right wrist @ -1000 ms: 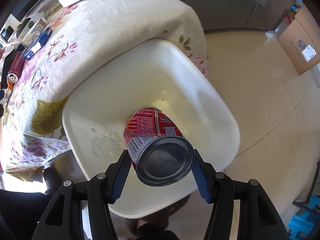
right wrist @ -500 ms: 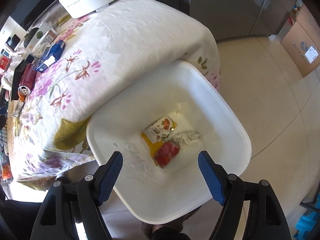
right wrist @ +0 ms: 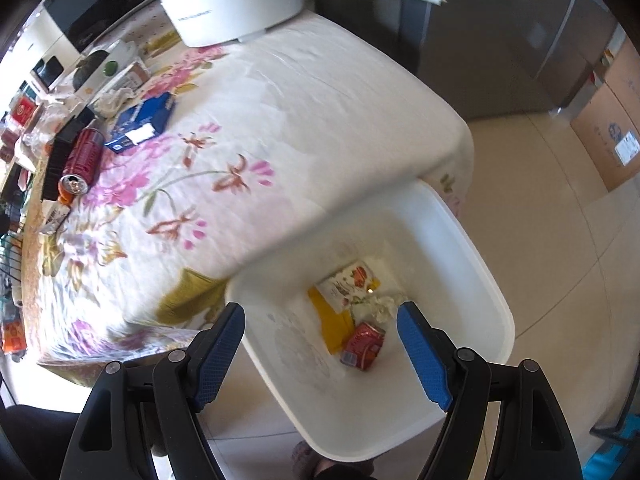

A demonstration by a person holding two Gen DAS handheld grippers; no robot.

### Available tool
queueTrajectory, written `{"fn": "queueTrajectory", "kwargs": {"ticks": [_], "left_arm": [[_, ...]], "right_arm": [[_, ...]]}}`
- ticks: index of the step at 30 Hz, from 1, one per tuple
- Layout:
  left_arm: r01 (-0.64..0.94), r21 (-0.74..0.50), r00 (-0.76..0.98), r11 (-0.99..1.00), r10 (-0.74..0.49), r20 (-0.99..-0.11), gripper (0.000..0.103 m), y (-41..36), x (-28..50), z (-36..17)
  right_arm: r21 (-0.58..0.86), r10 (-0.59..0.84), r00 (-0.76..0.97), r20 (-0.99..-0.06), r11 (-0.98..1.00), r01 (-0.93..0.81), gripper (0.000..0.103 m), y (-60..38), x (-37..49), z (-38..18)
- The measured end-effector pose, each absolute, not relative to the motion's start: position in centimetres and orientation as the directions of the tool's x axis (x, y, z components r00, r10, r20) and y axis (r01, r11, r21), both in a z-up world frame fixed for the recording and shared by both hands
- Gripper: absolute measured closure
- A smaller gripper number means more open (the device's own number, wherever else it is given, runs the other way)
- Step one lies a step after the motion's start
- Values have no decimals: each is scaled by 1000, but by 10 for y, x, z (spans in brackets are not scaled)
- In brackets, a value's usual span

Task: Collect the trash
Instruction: 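Move the left tool to the table and grasp another white pecan bag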

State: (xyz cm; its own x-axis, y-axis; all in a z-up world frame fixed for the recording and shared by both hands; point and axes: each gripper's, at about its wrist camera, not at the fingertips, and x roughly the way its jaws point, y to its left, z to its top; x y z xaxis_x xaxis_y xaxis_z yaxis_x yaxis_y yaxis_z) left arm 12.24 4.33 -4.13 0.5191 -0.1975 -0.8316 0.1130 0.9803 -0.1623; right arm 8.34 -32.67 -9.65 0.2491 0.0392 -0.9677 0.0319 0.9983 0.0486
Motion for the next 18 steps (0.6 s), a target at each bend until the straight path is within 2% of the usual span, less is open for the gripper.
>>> {"fn": "queueTrajectory", "kwargs": {"ticks": [9,18], "left_arm": [[9,-170,464,985,-154,-872,4,98,137,-70],[130,-140,411,982,-182,-893,4,94,159,-106]], "right_arm": [[34,44,263,-964,999,-43,22,-283,103,-93],[33,51,250,-967,997,-75,22,-258,112,-96]]}}
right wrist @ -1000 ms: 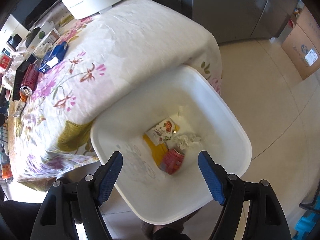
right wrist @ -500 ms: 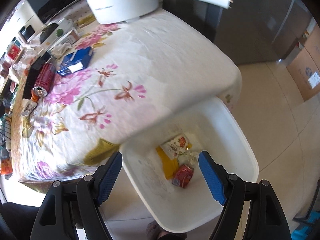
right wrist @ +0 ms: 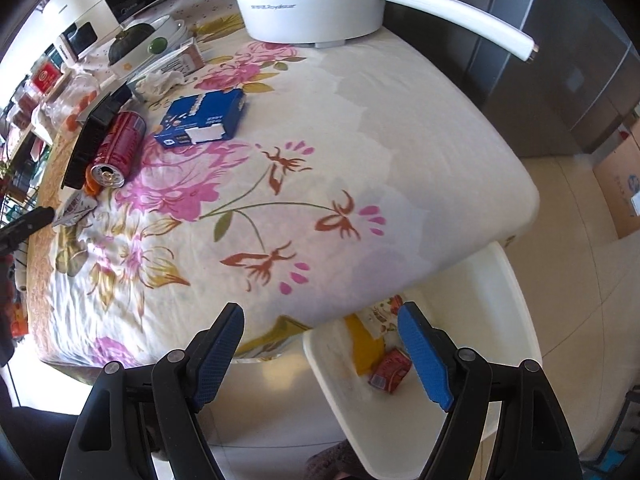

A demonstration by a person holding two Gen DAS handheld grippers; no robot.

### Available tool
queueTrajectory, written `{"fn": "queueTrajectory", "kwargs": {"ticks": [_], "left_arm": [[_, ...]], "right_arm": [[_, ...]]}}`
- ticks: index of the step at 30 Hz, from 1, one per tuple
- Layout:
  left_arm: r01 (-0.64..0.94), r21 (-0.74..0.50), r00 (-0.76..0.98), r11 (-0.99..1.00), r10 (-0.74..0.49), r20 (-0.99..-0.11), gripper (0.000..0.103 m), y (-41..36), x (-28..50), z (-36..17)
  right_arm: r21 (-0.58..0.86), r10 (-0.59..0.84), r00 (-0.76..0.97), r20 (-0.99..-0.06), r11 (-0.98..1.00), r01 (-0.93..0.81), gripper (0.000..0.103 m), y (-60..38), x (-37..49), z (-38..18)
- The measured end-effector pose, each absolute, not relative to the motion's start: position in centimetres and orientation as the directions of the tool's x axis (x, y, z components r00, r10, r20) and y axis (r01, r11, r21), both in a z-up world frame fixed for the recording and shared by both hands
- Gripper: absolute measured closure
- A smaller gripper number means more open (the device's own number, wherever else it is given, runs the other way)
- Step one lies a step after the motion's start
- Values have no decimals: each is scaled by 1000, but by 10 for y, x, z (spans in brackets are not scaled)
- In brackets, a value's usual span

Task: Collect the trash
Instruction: 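Move the left tool to the table and grasp another white pecan bag, then lift the white pecan bag off the table with the left tool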

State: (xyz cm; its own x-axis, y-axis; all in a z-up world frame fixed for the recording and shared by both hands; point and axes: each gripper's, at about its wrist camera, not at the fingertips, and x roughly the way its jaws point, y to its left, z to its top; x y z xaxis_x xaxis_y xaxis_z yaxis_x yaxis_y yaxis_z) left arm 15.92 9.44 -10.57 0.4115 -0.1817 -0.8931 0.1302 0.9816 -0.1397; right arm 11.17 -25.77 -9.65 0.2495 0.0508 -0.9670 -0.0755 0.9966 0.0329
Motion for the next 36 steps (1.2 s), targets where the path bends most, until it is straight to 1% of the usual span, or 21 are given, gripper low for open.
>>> {"fn": "queueTrajectory", "kwargs": {"ticks": [4,14,16,19,21,23,25,26,28,30,32,36], "left_arm": [[156,-111,404,981,-166,-900,4,90,165,-115],[148,-74,368,986,-125,-921,4,97,179,-140],[140,-89,366,986,-135,-921,7,98,180,-142],[130,-109,372,986,-150,-916,15,99,180,-139],[122,-140,372,983,-176,-911,25,103,183,-138],[110,-181,371,977,-210,-905,30,106,182,-136],[109,-204,367,973,-230,-901,38,109,181,-135],[112,-216,364,970,-243,-899,45,110,180,-134],[118,-233,357,965,-260,-897,48,110,178,-133],[129,-240,350,962,-270,-897,56,107,174,-130],[140,-253,340,957,-286,-896,60,106,170,-127],[156,-272,334,950,-309,-890,64,106,165,-122]], "right_arm": [[28,46,240,-970,996,-79,22,-253,114,-100],[17,34,223,-974,997,-78,22,-250,119,-107],[12,30,223,-974,997,-81,22,-248,119,-108],[8,27,222,-975,996,-86,22,-246,119,-108],[8,27,222,-975,996,-88,22,-245,119,-108],[8,27,222,-975,996,-89,22,-244,119,-108],[7,27,222,-975,996,-87,22,-244,118,-108],[8,27,221,-975,996,-87,22,-244,119,-108],[11,29,221,-975,996,-84,22,-243,119,-108],[11,29,222,-975,996,-84,22,-243,119,-108],[10,29,224,-974,996,-86,22,-242,119,-107],[12,32,227,-973,996,-88,22,-241,119,-106]]}}
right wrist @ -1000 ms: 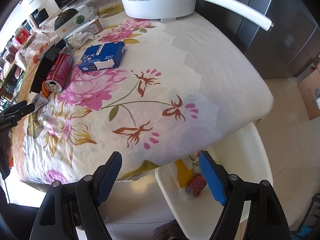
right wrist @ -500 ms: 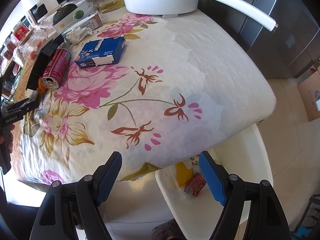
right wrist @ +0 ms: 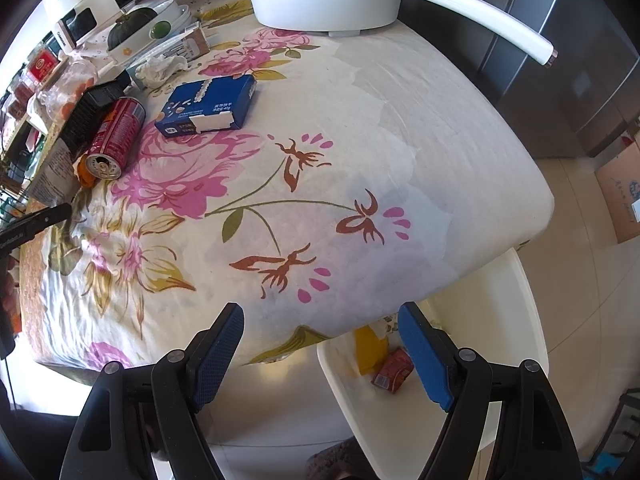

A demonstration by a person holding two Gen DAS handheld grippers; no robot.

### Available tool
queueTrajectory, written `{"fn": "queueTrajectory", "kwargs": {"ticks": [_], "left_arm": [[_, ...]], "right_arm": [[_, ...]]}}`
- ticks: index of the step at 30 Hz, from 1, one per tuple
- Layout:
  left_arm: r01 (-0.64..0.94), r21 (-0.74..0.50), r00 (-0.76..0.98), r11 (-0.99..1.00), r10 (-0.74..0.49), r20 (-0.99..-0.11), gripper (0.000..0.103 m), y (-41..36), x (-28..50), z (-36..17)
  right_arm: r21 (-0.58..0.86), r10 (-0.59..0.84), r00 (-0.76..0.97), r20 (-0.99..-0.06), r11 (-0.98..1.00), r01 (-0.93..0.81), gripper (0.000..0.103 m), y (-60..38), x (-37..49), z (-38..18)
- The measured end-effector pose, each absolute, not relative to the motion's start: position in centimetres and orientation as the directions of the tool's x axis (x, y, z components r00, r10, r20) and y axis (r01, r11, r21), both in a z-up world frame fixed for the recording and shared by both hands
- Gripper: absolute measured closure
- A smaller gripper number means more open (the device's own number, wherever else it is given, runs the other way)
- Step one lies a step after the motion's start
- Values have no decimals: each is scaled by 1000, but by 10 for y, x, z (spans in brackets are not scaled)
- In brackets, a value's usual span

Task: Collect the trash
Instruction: 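Lift the white pecan bag off the table with the left tool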

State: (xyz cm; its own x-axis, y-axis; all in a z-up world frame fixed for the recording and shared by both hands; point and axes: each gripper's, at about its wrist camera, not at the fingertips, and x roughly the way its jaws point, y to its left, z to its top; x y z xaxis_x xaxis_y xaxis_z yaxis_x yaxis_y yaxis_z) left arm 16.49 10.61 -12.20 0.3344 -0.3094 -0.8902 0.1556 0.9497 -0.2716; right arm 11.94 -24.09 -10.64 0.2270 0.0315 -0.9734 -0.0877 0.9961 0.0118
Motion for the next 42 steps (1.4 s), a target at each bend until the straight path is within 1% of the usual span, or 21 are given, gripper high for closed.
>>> {"fn": "queueTrajectory", "kwargs": {"ticks": [1,2,3,6,15,16,17,18,19,20,24,29,32,35,37,38,39,42], "left_arm": [[163,-276,331,947,-316,-889,65,105,163,-120],[172,-288,325,942,-330,-886,70,106,161,-118],[181,-295,321,938,-340,-884,73,105,160,-116],[219,-287,316,933,-346,-883,76,101,145,-108],[263,-263,291,928,-337,-896,75,81,137,-102],[265,-254,290,930,-328,-899,73,80,136,-103],[272,-226,295,935,-305,-906,59,77,136,-103],[276,-198,311,940,-283,-907,37,73,136,-103],[283,-168,335,944,-261,-905,28,68,136,-101],[301,-136,362,944,-245,-899,21,65,135,-99],[337,-78,386,938,-213,-897,20,55,141,-103],[334,-20,368,942,-150,-918,20,42,156,-125],[322,-10,347,947,-128,-929,20,39,164,-135],[301,-26,332,953,-130,-934,21,39,170,-139],[292,-47,325,955,-146,-934,31,39,171,-139],[289,-65,315,955,-159,-936,40,40,172,-139],[286,-73,314,955,-165,-935,44,40,174,-138],[287,-128,293,949,-214,-932,45,40,168,-133]], "right_arm": [[12,32,228,-973,996,-88,22,-240,119,-106],[12,32,228,-973,996,-89,22,-240,119,-106],[13,33,229,-973,996,-91,22,-239,120,-105],[17,39,233,-972,995,-94,22,-237,120,-103],[33,57,237,-970,994,-103,22,-227,120,-101],[34,58,237,-970,994,-104,22,-227,120,-101],[34,59,237,-970,994,-106,22,-226,119,-101],[34,59,237,-970,994,-108,22,-225,119,-102],[34,59,237,-970,993,-109,22,-225,119,-102],[34,59,236,-970,993,-112,22,-225,119,-102],[30,57,233,-971,993,-115,22,-226,120,-103],[22,47,225,-973,993,-114,22,-229,121,-106],[18,42,221,-974,994,-110,22,-231,122,-108],[16,39,221,-975,994,-106,22,-232,122,-109],[13,37,220,-975,994,-106,22,-232,122,-110],[12,35,221,-975,994,-106,22,-232,122,-110],[11,34,221,-975,994,-106,22,-231,122,-110],[10,33,225,-974,995,-104,22,-231,122,-109]]}}
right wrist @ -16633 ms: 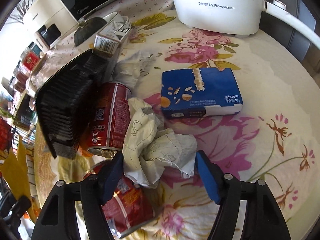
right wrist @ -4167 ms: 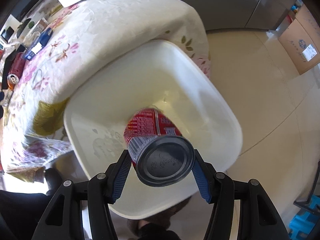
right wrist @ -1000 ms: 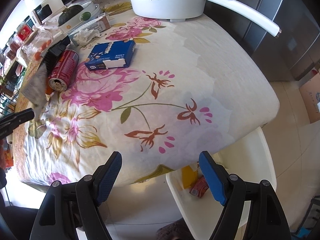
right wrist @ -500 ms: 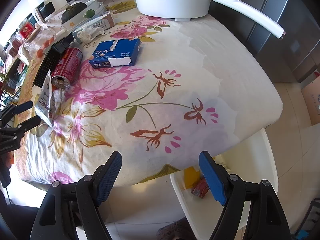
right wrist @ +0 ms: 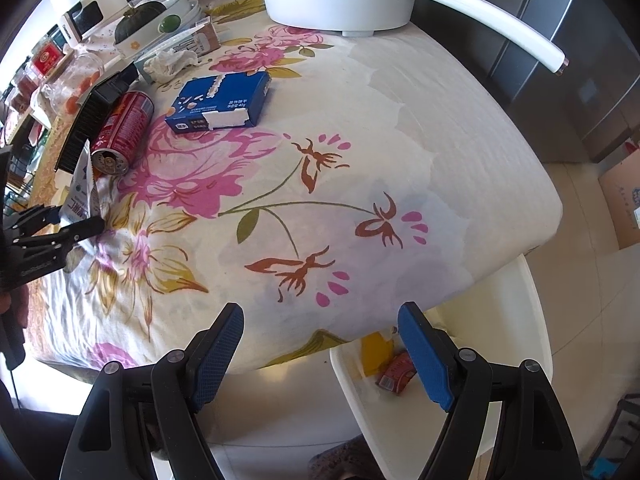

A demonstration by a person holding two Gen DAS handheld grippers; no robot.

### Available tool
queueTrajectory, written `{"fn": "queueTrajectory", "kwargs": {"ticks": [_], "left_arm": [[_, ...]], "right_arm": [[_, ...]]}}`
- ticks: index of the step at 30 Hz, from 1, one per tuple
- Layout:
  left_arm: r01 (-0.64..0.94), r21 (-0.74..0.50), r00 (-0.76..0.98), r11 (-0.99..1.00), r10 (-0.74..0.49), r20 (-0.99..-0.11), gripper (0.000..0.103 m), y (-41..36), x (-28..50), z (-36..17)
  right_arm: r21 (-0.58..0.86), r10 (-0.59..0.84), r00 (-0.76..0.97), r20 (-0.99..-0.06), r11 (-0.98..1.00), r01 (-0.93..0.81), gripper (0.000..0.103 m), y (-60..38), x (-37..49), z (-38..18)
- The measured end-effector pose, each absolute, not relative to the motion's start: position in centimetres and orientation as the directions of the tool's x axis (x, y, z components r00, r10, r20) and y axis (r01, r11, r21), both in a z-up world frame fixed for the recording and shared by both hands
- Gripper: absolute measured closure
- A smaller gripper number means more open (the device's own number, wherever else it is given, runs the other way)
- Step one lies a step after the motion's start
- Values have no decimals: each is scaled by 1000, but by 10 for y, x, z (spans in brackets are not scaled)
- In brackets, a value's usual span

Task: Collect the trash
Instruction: 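Lift the white pecan bag off the table with the left tool, then grasp the blue biscuit box with the right tool while the left tool holds the pecan bag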

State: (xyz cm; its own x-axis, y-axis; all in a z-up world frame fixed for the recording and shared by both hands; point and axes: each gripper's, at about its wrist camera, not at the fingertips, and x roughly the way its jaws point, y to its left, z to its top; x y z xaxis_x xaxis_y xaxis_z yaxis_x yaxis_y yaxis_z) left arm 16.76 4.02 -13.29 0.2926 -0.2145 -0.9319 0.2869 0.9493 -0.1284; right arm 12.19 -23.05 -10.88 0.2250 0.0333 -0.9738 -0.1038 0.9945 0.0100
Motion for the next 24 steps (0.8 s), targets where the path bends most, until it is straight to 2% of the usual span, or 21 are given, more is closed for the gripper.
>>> {"fn": "queueTrajectory", "kwargs": {"ticks": [8,14,19,24], "left_arm": [[278,-167,302,946,-251,-919,45,46,140,-104],[166,-189,386,968,-240,-890,45,69,122,-70],[126,-191,413,973,-227,-882,45,80,127,-66],[95,-177,408,980,-200,-891,45,88,131,-68]], "right_arm": [[17,41,231,-972,994,-108,22,-222,122,-106],[-5,24,230,-973,992,-127,22,-208,129,-106],[4,28,222,-975,994,-109,22,-195,155,-106],[98,108,238,-965,994,-53,12,-176,193,-105]]}}
